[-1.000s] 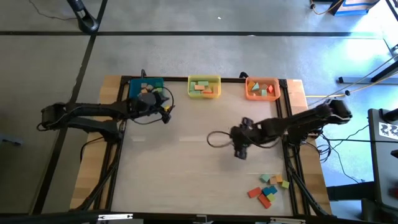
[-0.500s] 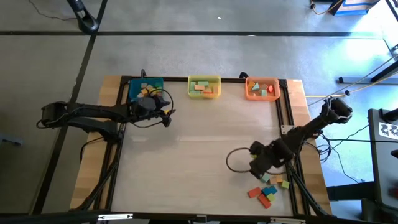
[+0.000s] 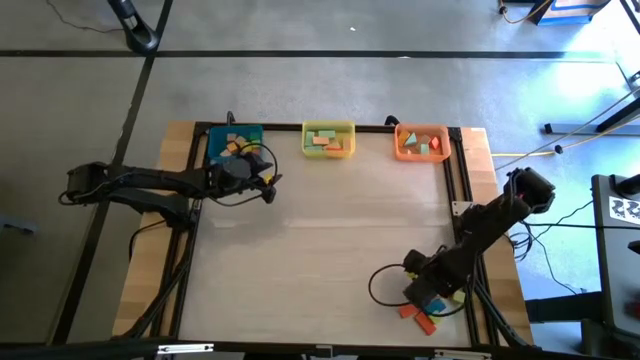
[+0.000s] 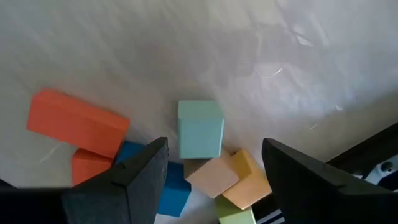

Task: Sort blocks by size
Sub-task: Put the light blue square block into the blue bin

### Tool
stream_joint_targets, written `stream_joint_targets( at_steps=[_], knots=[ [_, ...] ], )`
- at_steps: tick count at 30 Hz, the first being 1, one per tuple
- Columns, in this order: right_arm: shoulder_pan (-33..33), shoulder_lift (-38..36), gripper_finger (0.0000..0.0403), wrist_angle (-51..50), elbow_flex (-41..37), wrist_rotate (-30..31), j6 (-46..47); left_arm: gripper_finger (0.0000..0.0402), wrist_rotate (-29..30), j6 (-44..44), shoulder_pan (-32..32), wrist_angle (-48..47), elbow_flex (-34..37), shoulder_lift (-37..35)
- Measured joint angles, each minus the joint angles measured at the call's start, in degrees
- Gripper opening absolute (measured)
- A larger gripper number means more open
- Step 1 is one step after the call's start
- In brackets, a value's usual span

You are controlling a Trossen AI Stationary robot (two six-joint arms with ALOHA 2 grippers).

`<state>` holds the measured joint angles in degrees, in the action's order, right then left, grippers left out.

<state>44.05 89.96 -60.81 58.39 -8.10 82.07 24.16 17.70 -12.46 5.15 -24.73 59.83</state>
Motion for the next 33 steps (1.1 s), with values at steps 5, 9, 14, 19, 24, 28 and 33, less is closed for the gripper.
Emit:
stream_joint_targets(
  at_steps=[5,9,14,19,24,28,33],
  knots=[
    [0.3,1.2,0.0259,1.9,0.0,-0.5,-0.7,0.0227,1.7,-0.1,-1.0,0.2,0.0,0.0],
    [0.2,2.0,0.0259,2.2,0.0,-0.1,-1.2,0.0227,1.7,-0.1,-1.2,0.1,0.0,0.0],
    [0.2,2.1,0.0259,5.7,-3.4,-3.2,-0.3,0.0227,1.7,-0.2,-1.4,0.4,0.0,0.0],
    [-0.3,2.1,0.0259,11.4,-6.7,-1.1,-1.2,0.0227,1.6,-0.6,-1.4,0.3,0.0,0.0],
    [-0.3,2.1,0.0246,11.6,-8.2,-3.1,-1.1,0.0227,1.6,-0.6,-1.4,0.3,0.0,0.0],
    [-0.3,2.1,0.02,11.9,-9.1,-3.4,-2.5,0.0227,1.6,-0.7,-1.4,0.4,0.0,0.0],
    [-1.2,2.1,0.0129,11.8,-9.4,-3.0,-6.4,0.0227,1.5,-2.3,-1.4,1.9,0.0,0.0]
  ],
)
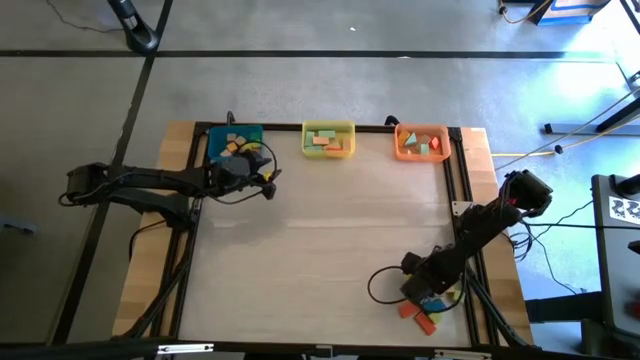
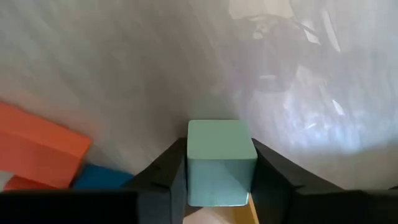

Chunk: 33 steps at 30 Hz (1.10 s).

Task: Sort blocks by size
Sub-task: Put the light blue square block into the blue bin

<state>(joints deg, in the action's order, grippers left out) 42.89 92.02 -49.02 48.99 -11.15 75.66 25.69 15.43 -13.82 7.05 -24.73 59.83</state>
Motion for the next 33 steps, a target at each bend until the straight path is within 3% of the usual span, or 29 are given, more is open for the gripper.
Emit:
stream_joint_targets(
  at_steps=[6,17,21,24,29,33],
  knots=[
    [-2.7,-1.1,0.0128,-1.8,2.2,0.8,-8.6,0.0227,0.0,-4.1,-0.1,-0.1,0.0,0.0],
    [-15.6,-8.0,0.0128,-4.9,6.9,22.6,-32.7,0.0227,0.0,-6.1,-0.5,4.4,0.0,0.0],
    [-23.1,-10.3,0.0128,-2.2,6.8,26.6,-43.5,0.0227,0.0,-9.9,-0.1,5.8,0.0,0.0],
    [-29.6,-11.1,0.0128,5.2,6.8,24.9,-53.5,0.0227,-0.1,-12.8,0.8,6.3,0.0,0.0],
    [-39.5,-10.9,0.0128,21.0,5.9,16.1,-69.0,0.0227,-0.3,-17.0,3.2,8.1,0.0,0.0],
    [-46.6,-10.8,0.0128,36.7,1.9,8.6,-75.7,0.0227,-4.7,-22.7,5.3,9.3,0.0,0.0]
  ],
)
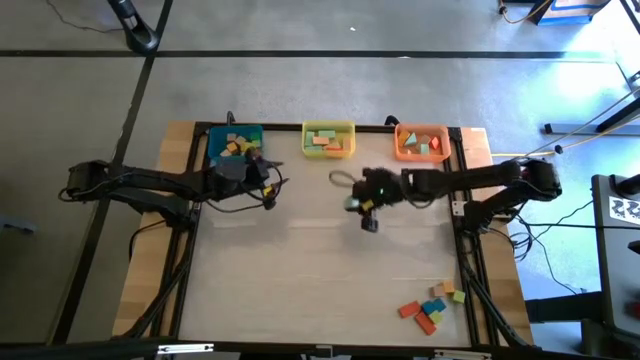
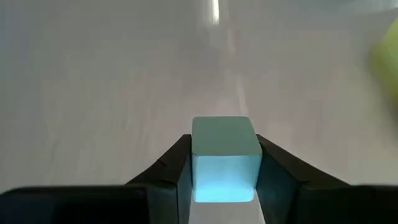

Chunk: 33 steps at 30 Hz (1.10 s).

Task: Sort blocks by size
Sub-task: Put the light blue square block into the blue bin

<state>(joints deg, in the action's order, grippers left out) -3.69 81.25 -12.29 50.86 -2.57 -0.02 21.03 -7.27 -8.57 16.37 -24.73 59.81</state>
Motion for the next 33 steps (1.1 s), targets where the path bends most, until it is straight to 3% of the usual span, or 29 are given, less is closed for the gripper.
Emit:
stream_joint_targets(
  at_steps=[5,10,15,23,33],
  knots=[
    [-6.5,0.1,0.0128,22.2,-6.4,-9.2,0.9,0.0227,-0.8,-8.8,3.0,2.0,0.0,0.0],
    [-9.3,3.1,0.0128,41.5,-9.4,-18.6,6.9,0.0227,-0.8,-23.7,5.4,10.5,0.0,1.7],
    [-9.1,7.6,0.013,54.5,-9.3,-21.9,11.0,0.0227,-0.7,-37.1,6.6,17.9,-0.6,5.7],
    [-9.1,13.4,0.013,60.4,-5.8,-21.8,15.6,0.0227,-2.7,-51.4,8.7,20.8,-4.5,13.2],
    [-8.2,19.6,0.013,60.2,-0.4,-23.6,18.3,0.0227,-3.1,-54.8,10.4,20.8,-7.9,18.5]
  ],
)
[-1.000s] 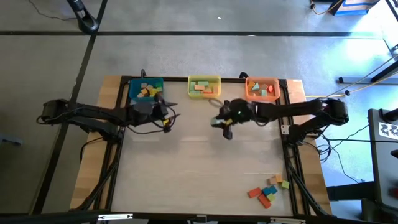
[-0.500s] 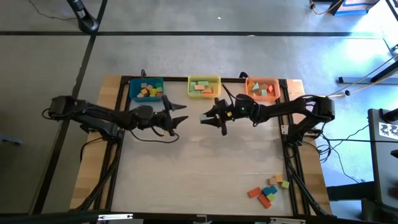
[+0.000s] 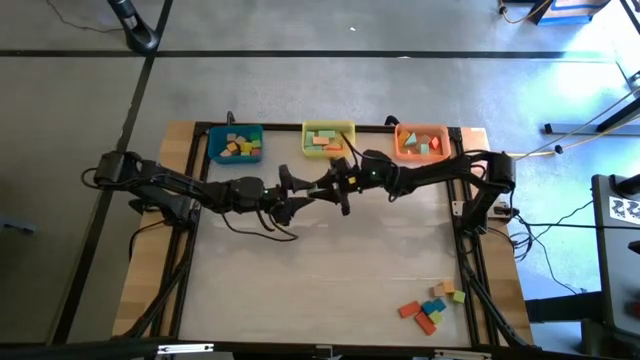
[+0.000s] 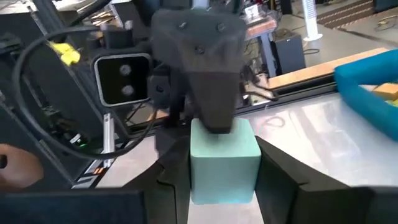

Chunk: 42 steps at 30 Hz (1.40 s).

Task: Sort blocks by size
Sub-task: Put the light blue square block into the blue bin

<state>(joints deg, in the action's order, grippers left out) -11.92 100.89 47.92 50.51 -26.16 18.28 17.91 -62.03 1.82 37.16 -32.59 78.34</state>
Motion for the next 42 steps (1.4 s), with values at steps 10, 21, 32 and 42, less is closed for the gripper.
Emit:
stream_joint_targets(
  at_steps=[10,21,32,42],
  knots=[
    [2.3,0.2,0.0131,0.5,0.3,1.9,-0.3,0.0192,-0.1,0.7,0.4,-0.2,-0.1,0.1],
    [2.2,0.6,0.0137,1.2,0.3,2.8,1.9,0.0119,-1.0,-1.3,1.2,-0.1,-0.1,0.1],
    [-1.8,-7.5,0.026,-14.4,0.4,-3.0,-0.5,0.012,8.0,8.1,1.3,-6.3,-0.1,-4.2],
    [-2.7,-15.0,0.029,-39.0,0.3,19.1,-7.0,0.0121,26.2,30.0,-7.8,-28.2,-0.1,-12.6]
  ],
)
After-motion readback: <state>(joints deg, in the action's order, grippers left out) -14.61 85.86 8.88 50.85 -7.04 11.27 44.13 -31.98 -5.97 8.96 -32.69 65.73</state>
